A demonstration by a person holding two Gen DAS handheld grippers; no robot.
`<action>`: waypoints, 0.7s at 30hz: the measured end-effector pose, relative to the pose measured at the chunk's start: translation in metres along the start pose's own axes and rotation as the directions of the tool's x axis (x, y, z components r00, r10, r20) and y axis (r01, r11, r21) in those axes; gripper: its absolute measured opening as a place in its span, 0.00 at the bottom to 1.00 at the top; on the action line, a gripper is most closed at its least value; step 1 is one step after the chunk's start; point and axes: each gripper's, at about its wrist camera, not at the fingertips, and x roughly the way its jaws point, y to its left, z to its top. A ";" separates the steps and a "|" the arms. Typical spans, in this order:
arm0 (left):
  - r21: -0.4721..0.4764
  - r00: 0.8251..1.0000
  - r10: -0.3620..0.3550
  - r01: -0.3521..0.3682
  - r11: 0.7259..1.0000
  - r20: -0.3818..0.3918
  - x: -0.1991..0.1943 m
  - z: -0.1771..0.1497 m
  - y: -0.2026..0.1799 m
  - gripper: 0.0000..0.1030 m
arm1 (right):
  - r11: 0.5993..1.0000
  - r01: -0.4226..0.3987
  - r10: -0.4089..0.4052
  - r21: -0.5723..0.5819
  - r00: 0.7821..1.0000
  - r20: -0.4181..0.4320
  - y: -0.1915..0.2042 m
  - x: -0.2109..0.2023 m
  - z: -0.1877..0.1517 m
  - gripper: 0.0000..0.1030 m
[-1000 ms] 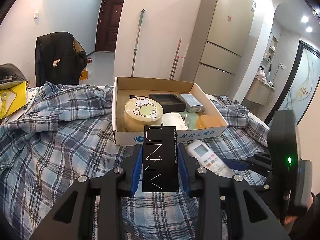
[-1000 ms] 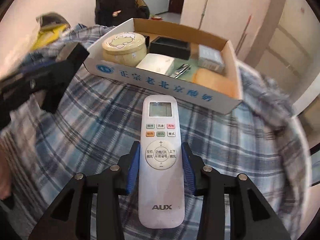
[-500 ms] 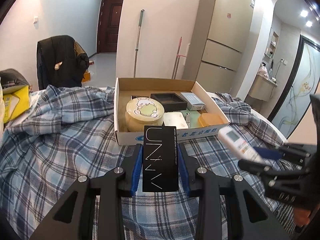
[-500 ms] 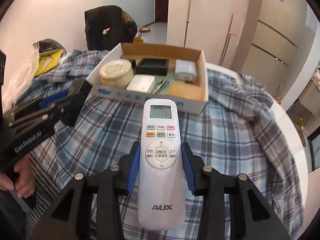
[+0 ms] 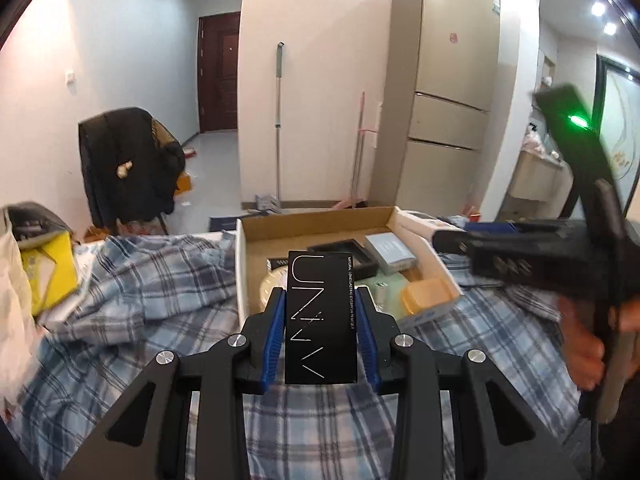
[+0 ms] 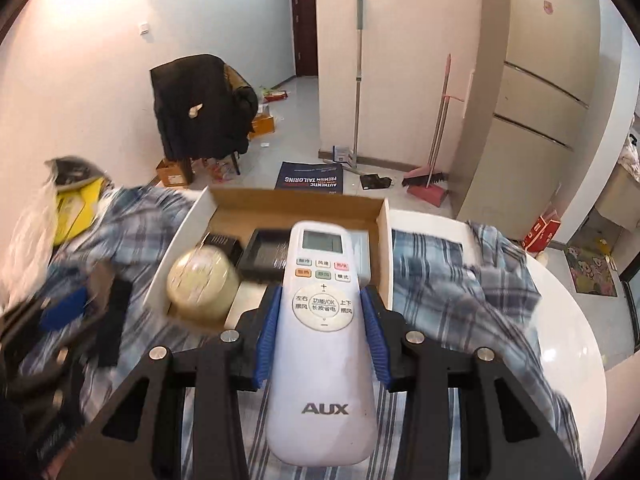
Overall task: Organize rigid objects
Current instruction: 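Carry the UNNY box and the AUX remote over the cardboard box, then lower the AUX remote into the box and open the right tool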
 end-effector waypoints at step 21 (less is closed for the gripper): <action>0.019 0.995 0.017 -0.015 1.000 -0.100 0.071 0.010 0.009 0.35 | 0.998 0.013 -0.006 0.063 0.994 -0.113 -0.029 0.090 0.010 0.66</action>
